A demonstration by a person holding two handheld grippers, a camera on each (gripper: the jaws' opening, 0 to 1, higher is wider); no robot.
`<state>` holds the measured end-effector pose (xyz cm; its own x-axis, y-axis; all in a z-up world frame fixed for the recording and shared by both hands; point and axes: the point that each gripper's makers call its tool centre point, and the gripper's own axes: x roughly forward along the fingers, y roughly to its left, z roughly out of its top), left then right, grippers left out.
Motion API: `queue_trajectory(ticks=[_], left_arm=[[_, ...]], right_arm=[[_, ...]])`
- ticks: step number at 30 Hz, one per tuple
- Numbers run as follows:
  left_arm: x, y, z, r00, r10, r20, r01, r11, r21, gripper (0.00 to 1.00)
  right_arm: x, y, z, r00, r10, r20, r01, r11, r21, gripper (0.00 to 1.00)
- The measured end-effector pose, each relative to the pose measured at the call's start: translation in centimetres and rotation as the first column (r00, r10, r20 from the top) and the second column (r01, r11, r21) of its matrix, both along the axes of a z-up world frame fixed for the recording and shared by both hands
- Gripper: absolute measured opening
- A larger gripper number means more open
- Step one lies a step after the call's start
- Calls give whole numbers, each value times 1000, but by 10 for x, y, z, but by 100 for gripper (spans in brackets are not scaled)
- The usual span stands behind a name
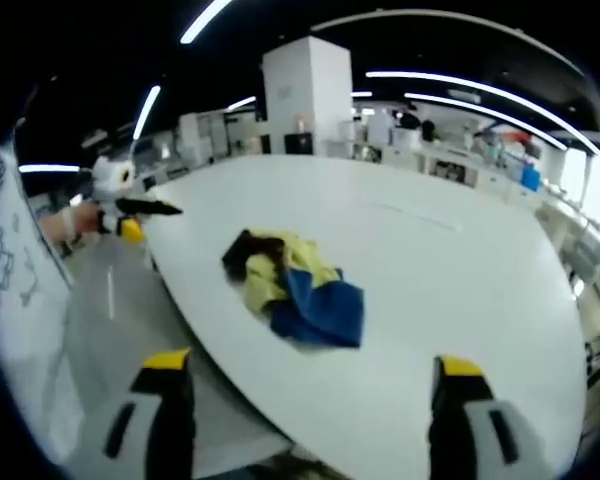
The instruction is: Fold the garment on the visible template until the final outline fits inside the template.
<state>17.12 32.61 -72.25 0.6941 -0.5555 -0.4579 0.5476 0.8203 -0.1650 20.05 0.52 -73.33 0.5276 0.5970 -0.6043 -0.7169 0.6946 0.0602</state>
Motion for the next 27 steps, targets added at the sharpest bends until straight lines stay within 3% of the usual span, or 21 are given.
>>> queue_trajectory(ticks=[9,21,27], left_arm=[[-2,0,6,1000,0,8,0,1000,-4,89],[8,5,27,999,0,46,2,1000,-25,88],[14,5,39,998,-27,55,28,999,-17,88]], right_arm=[[-3,2,7,999,-33,32,33,999,7,99],[4,11,39,996,-50,77,48,999,23,99],[5,10,44,993,-79,93,75,996,39,99]])
